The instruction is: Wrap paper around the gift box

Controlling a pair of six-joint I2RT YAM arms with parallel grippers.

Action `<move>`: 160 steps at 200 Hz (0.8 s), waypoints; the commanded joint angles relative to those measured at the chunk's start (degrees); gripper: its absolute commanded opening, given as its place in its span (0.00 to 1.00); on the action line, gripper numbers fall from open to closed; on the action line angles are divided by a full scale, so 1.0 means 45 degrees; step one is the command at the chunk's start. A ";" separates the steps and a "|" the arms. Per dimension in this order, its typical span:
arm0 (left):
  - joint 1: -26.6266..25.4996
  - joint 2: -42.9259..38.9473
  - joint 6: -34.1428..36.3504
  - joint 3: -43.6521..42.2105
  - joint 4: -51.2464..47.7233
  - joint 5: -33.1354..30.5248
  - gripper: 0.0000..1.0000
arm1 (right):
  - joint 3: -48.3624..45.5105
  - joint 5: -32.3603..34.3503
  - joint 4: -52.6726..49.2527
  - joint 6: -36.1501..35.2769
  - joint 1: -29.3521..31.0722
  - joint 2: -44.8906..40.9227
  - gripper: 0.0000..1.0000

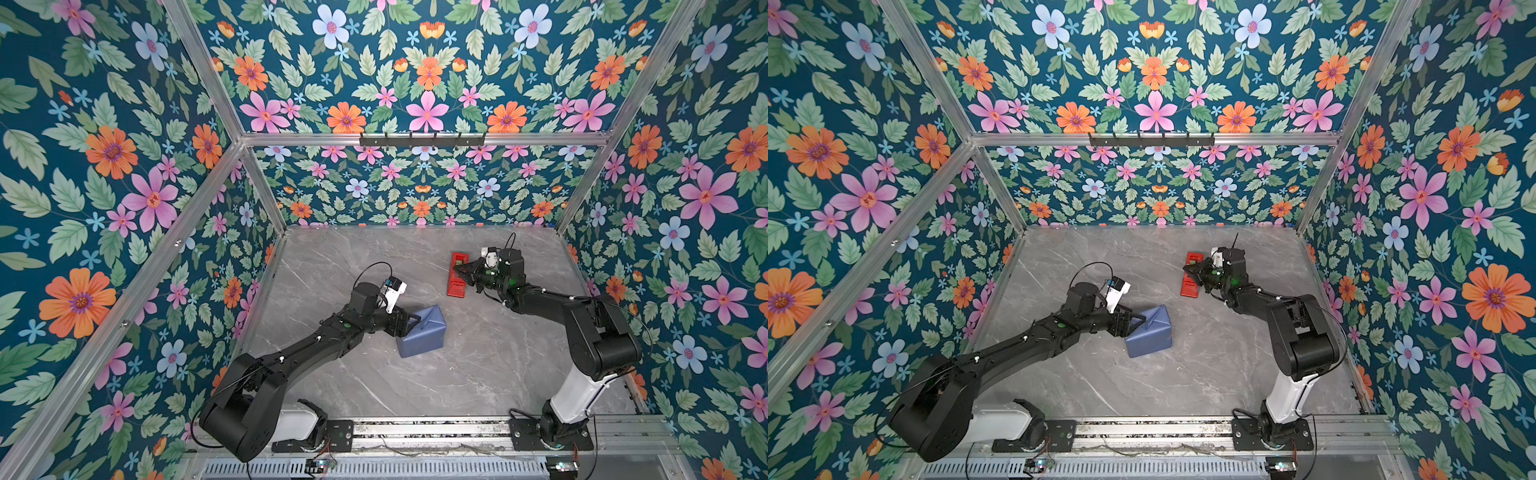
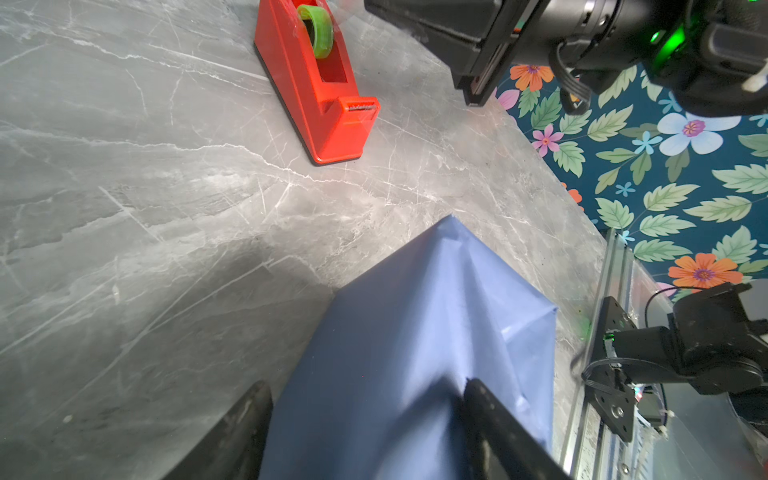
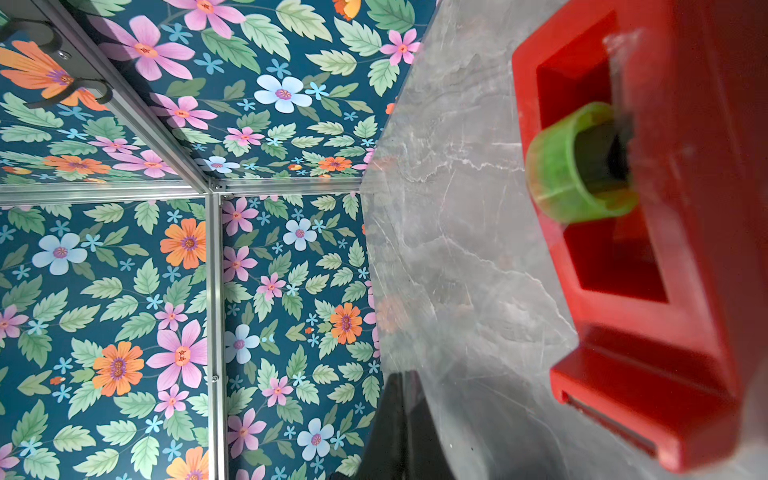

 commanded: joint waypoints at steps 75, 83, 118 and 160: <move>-0.0003 0.0106 0.0363 -0.0052 -0.1366 -0.0259 0.74 | -0.2035 -0.0033 0.0256 -0.0381 0.0276 -0.0736 0.00; -0.0003 0.0099 0.0363 -0.0061 -0.1385 -0.0243 0.74 | -0.2171 -0.0006 0.0285 -0.0445 0.0311 -0.0656 0.00; -0.0018 0.0127 0.0363 -0.0071 -0.1370 -0.0227 0.74 | -0.2407 -0.0008 0.0433 -0.0584 0.0374 -0.0087 0.00; -0.0008 0.0087 0.0363 -0.0074 -0.1351 -0.0239 0.74 | -0.2283 0.0653 -0.0570 -0.1296 0.0360 0.0231 0.00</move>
